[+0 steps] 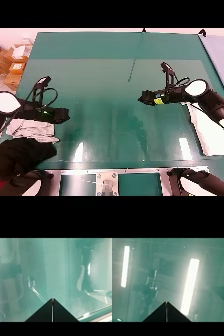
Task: Fold the shirts.
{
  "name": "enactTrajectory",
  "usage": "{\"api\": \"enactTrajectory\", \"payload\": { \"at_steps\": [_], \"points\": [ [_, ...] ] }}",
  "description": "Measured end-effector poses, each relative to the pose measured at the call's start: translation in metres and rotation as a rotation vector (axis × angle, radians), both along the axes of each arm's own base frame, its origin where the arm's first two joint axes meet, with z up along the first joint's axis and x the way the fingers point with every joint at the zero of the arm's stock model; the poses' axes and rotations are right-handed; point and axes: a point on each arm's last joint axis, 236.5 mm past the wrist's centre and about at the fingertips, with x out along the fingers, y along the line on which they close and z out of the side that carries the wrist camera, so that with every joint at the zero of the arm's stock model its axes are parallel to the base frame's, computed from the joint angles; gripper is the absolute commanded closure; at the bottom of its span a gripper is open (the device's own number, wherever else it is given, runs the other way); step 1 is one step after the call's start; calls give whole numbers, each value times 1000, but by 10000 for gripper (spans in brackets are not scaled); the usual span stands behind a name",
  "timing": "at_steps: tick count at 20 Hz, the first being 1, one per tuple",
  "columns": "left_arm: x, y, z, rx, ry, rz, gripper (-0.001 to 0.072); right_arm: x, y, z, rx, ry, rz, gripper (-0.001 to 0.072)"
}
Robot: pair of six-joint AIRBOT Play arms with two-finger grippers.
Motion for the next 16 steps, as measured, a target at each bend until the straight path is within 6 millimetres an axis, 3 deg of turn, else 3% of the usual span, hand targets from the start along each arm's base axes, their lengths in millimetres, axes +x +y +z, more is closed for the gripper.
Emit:
{"api": "enactTrajectory", "payload": {
  "at_steps": [6, 7, 8, 9, 13, 16],
  "points": [
    [2, 5, -1, 25, -10, -1, 681, 0, 0, 0, -1, -1, 0, 698],
    [5, 12, 0, 56, -23, 4, 637, 1, 0, 0, -1, -2, 0, 698],
    [10, 24, -1, 111, -38, 18, 181, 0, 0, 0, 0, -1, 0, 698],
    [15, 41, -1, 183, -55, 42, 15, 1, 0, 0, -1, -2, 0, 698],
    [30, 128, -12, 504, -58, 159, -10, 1, 0, 0, -1, -2, 0, 698],
    [24, 173, -41, 635, 48, 177, -9, 1, 0, 0, -1, -2, 0, 698]
  ]
}}
